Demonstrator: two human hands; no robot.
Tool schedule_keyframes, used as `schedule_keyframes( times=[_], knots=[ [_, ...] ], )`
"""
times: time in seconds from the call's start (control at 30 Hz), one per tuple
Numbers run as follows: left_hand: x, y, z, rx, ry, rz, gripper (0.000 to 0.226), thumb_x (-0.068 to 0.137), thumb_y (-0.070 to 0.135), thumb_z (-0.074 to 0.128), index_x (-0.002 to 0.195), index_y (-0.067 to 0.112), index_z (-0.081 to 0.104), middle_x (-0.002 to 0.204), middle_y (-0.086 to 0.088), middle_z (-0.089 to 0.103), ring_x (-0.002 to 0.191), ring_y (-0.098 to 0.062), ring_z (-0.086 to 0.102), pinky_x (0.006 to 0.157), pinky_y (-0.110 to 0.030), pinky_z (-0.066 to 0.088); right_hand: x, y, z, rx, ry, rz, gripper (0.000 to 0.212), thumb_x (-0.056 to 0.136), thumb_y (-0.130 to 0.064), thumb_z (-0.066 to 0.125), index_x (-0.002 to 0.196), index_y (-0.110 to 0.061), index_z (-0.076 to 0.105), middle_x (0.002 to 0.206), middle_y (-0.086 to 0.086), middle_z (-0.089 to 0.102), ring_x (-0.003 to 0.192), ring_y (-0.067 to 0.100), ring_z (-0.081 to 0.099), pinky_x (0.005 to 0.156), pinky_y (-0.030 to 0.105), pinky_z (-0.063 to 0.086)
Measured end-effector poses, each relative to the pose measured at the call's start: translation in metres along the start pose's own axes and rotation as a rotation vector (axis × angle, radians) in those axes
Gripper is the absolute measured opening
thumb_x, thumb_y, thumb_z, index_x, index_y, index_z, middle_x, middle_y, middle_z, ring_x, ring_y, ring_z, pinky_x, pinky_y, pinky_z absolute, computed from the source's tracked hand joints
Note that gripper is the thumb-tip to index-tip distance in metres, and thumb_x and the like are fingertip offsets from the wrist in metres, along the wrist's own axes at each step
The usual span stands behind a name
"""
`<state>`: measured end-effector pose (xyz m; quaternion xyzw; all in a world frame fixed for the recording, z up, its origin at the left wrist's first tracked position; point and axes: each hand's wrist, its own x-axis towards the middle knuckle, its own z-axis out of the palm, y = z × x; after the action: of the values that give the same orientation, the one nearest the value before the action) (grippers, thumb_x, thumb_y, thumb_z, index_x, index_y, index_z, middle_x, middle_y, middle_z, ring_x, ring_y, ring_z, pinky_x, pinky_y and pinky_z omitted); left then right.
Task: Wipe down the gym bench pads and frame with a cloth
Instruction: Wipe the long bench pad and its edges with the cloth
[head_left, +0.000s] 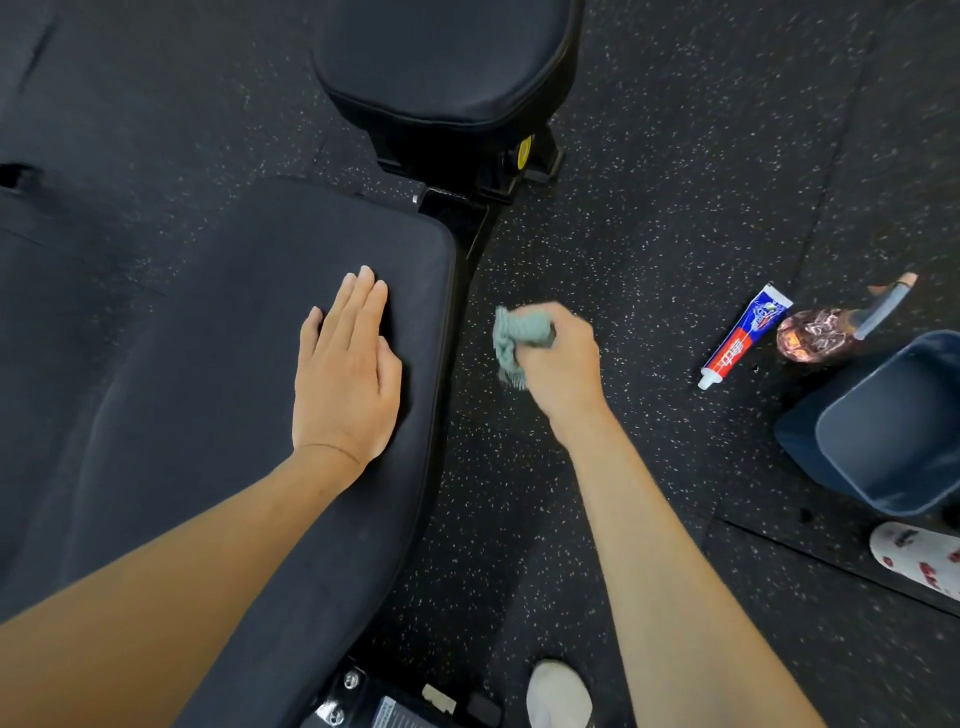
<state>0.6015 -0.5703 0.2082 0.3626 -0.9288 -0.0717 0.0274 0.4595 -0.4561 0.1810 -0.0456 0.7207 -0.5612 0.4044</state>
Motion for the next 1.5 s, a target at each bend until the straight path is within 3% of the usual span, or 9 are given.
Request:
schedule_keyframes(
  times=[0.27,0.37,0.53,0.9,1.0,1.07,1.17,1.33,1.5],
  knots=[
    [0.001,-0.003,0.001,-0.038,0.021,-0.006,0.058,0.093,0.025,0.017,0.147,0.009,0.033,0.156,-0.002,0.027,0.145,-0.013,0.018,0.12,-0.035,0.009,0.077,-0.051,0.053,-0.071,0.101,-0.233,0.051,0.073,0.017,0.042,0.105,-0.009,0.073,0.101,0.001,0.07,0.093,0.011,0.059,0.078,0.018,0.048],
    [0.001,-0.004,0.003,-0.044,0.032,0.006,0.057,0.094,0.025,0.018,0.146,0.009,0.035,0.155,-0.003,0.029,0.145,-0.014,0.02,0.119,-0.037,0.01,0.084,-0.04,0.06,-0.005,0.047,-0.201,0.057,0.069,0.017,0.038,0.1,-0.012,0.076,0.099,0.003,0.072,0.097,0.017,0.065,0.087,0.036,0.056],
    [0.0,-0.004,0.002,-0.047,0.029,0.007,0.057,0.093,0.024,0.018,0.146,0.009,0.034,0.155,-0.003,0.028,0.145,-0.015,0.019,0.119,-0.039,0.012,0.064,-0.021,0.052,0.083,0.095,-0.185,0.061,0.067,0.02,0.034,0.099,-0.015,0.074,0.091,0.001,0.072,0.081,0.017,0.064,0.073,0.04,0.057],
    [-0.002,-0.005,0.003,-0.076,0.046,0.012,0.05,0.098,0.018,0.026,0.147,0.01,0.032,0.157,-0.001,0.026,0.146,-0.012,0.016,0.12,-0.036,0.008,-0.079,0.069,0.043,0.201,0.002,-0.116,0.052,0.076,0.025,0.046,0.107,-0.007,0.073,0.103,0.004,0.072,0.098,0.014,0.067,0.082,0.031,0.056],
    [-0.002,-0.003,0.003,-0.08,0.05,0.02,0.049,0.099,0.017,0.027,0.147,0.01,0.032,0.157,-0.002,0.024,0.146,-0.012,0.015,0.12,-0.036,0.007,-0.071,0.057,0.02,0.011,-0.149,-0.131,0.04,0.079,0.022,0.051,0.098,-0.005,0.075,0.082,-0.003,0.069,0.071,0.0,0.065,0.064,0.023,0.056],
    [-0.003,-0.003,0.003,-0.086,0.056,0.018,0.049,0.099,0.017,0.027,0.147,0.01,0.032,0.157,-0.002,0.024,0.146,-0.012,0.014,0.12,-0.035,0.007,-0.052,0.037,0.015,0.029,-0.046,-0.203,0.027,0.082,0.014,0.058,0.093,-0.003,0.075,0.074,0.0,0.068,0.06,0.0,0.06,0.054,0.019,0.049],
    [-0.002,-0.004,0.004,-0.086,0.067,0.016,0.049,0.099,0.016,0.027,0.147,0.01,0.032,0.157,-0.001,0.024,0.146,-0.012,0.015,0.12,-0.034,0.007,-0.028,0.018,0.036,0.078,0.185,-0.283,0.047,0.075,0.019,0.047,0.104,-0.006,0.073,0.093,0.004,0.072,0.085,0.01,0.064,0.073,0.026,0.055],
    [-0.001,-0.005,0.005,-0.101,0.074,0.02,0.049,0.099,0.017,0.027,0.147,0.011,0.032,0.157,0.0,0.024,0.146,-0.011,0.015,0.12,-0.035,0.008,-0.038,0.032,0.06,0.129,0.221,-0.297,0.062,0.071,0.022,0.039,0.117,-0.007,0.069,0.109,0.004,0.071,0.1,0.011,0.064,0.093,0.021,0.051],
    [-0.004,-0.003,0.003,-0.122,0.092,0.03,0.049,0.097,0.016,0.027,0.145,0.01,0.035,0.157,-0.002,0.026,0.146,-0.013,0.017,0.119,-0.035,0.009,-0.083,0.073,0.058,0.161,0.115,-0.19,0.059,0.073,0.023,0.043,0.115,-0.008,0.071,0.093,0.004,0.07,0.075,0.011,0.062,0.065,0.029,0.055]
  ],
)
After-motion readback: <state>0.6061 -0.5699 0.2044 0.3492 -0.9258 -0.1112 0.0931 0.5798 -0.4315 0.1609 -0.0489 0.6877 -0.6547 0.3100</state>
